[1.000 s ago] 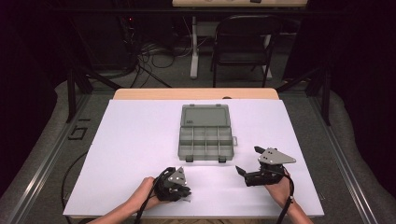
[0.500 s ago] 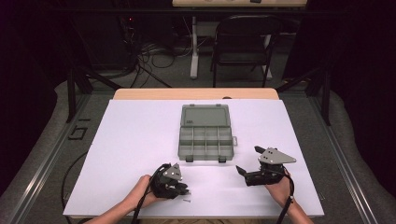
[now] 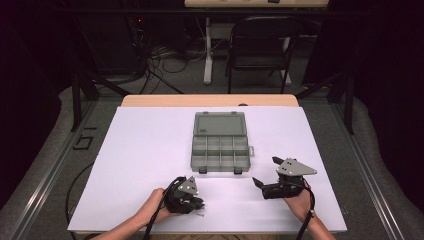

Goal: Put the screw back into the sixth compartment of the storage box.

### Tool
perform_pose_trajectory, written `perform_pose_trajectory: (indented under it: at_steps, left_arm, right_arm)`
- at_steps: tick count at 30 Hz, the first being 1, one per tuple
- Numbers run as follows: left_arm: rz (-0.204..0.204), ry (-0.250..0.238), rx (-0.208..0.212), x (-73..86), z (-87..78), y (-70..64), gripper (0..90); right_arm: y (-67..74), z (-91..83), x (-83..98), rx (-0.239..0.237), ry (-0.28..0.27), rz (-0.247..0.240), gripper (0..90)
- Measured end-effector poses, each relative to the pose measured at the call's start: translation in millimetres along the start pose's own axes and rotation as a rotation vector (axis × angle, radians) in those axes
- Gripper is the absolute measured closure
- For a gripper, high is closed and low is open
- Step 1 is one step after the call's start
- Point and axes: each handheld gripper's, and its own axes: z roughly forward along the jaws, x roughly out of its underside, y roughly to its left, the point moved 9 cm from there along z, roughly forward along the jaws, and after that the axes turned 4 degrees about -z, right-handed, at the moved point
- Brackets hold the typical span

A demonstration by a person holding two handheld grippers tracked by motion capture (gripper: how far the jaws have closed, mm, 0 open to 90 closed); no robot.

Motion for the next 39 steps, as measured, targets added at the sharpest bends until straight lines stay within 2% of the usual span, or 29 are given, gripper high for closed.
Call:
perform_pose_trajectory:
  at_steps: [5, 17, 39]
  left_arm:
    - [0.024, 0.008, -0.026, 0.8, 0.9, -0.5, 84.6]
    - [0.011, -0.012, -0.005, 0.9, -0.4, 0.0, 87.8]
    - [0.018, -0.036, -0.029, -5.0, -9.2, 4.3, 87.8]
  right_arm:
    - [-0.4, 0.1, 0.7, 0.002, 0.004, 0.000, 2.6]
    - [-0.6, -0.1, 0.2, 0.002, 0.001, 0.001, 2.7]
    - [-1.5, -0.3, 0.6, 0.004, 0.003, -0.002, 2.8]
